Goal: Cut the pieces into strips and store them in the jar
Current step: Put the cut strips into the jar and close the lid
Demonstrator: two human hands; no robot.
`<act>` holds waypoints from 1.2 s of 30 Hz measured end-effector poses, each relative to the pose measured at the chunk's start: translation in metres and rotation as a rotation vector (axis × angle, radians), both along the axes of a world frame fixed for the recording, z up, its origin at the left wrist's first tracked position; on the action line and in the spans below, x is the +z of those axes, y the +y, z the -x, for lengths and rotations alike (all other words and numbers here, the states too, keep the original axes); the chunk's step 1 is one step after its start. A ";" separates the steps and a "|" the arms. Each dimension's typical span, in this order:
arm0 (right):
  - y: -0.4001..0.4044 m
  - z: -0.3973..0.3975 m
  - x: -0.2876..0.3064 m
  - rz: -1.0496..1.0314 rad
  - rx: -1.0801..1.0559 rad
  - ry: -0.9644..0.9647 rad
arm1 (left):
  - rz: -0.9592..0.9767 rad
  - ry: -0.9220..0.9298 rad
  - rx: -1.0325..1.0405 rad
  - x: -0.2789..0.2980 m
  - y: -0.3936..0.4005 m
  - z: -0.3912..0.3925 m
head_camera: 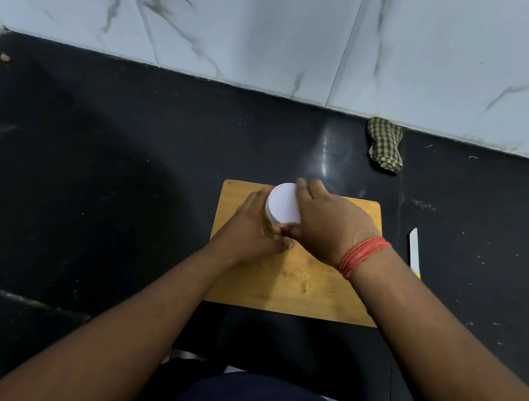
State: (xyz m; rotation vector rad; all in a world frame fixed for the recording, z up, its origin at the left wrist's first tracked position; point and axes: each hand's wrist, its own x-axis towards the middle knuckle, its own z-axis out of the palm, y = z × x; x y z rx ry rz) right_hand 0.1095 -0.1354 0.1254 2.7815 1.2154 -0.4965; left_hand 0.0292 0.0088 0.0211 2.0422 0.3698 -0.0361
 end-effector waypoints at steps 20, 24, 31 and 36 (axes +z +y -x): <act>0.004 -0.012 0.021 -0.093 0.221 -0.218 | 0.008 -0.014 -0.013 -0.008 0.009 0.004; 0.011 -0.023 -0.007 -0.037 0.380 -0.254 | 0.014 -0.040 0.002 -0.009 0.006 0.006; 0.007 -0.031 -0.038 -0.276 0.370 -0.265 | -0.010 -0.085 0.077 -0.012 -0.003 0.006; 0.006 -0.018 -0.050 -0.399 0.219 -0.265 | -0.028 -0.159 0.127 -0.016 -0.009 0.007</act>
